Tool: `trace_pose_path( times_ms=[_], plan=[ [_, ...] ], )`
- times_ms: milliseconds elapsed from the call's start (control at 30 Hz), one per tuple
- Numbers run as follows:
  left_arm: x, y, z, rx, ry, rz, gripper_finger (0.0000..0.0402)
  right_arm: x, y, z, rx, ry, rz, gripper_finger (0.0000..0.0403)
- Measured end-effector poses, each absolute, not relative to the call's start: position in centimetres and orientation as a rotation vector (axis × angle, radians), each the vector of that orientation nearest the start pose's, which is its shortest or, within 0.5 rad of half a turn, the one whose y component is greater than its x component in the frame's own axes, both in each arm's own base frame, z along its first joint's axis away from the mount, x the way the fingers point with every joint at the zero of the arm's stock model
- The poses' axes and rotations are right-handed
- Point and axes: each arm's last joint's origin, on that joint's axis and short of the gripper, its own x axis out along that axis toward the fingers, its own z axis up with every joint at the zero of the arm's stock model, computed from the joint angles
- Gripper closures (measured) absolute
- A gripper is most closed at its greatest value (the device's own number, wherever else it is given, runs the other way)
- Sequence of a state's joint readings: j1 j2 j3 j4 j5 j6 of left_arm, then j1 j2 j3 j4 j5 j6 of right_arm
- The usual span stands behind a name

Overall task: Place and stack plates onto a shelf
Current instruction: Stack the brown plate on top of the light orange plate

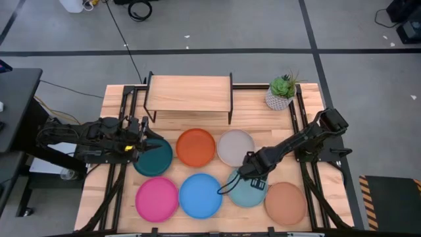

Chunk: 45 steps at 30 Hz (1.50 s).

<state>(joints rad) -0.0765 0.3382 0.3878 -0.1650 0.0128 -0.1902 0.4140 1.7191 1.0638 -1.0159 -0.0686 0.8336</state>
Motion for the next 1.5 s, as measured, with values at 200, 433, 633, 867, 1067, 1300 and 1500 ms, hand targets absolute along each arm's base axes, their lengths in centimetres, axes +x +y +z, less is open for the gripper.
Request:
trace_pose_path(
  times_ms=[200, 433, 633, 867, 1067, 1300, 1500],
  plan=[
    [10.8, -0.9, 25.2, -0.184, 0.122, -0.078, 0.0244, 23.8, 13.7, 17.0, 0.328, 1.686, -0.290, 0.0273],
    [10.8, -0.9, 25.2, -0.183, 0.121, -0.078, 0.0244, 21.0, 16.0, 16.0, 0.264, 1.746, -0.188, 0.0284],
    [10.8, -0.9, 25.2, -0.169, 0.120, -0.078, 0.0244, 20.3, 16.1, 14.7, 0.309, 1.757, -0.165, 0.0294],
    [10.8, -0.9, 25.2, -0.168, 0.121, -0.079, 0.0244, 20.2, 16.0, 14.5, 0.322, 1.759, -0.187, 0.0331],
    [10.8, -0.9, 25.2, -0.168, 0.121, -0.079, 0.0244, 20.2, 16.0, 14.4, 0.298, 1.753, -0.183, 0.0365],
    [10.8, -0.9, 25.2, -0.168, 0.128, -0.078, 0.0244, 19.8, 16.3, 14.4, 0.205, 1.748, -0.112, 0.0394],
    [10.8, -0.9, 25.2, -0.173, 0.128, -0.078, 0.0244, 19.7, 16.3, 14.7, 0.166, 1.743, -0.101, 0.0393]
  ],
)
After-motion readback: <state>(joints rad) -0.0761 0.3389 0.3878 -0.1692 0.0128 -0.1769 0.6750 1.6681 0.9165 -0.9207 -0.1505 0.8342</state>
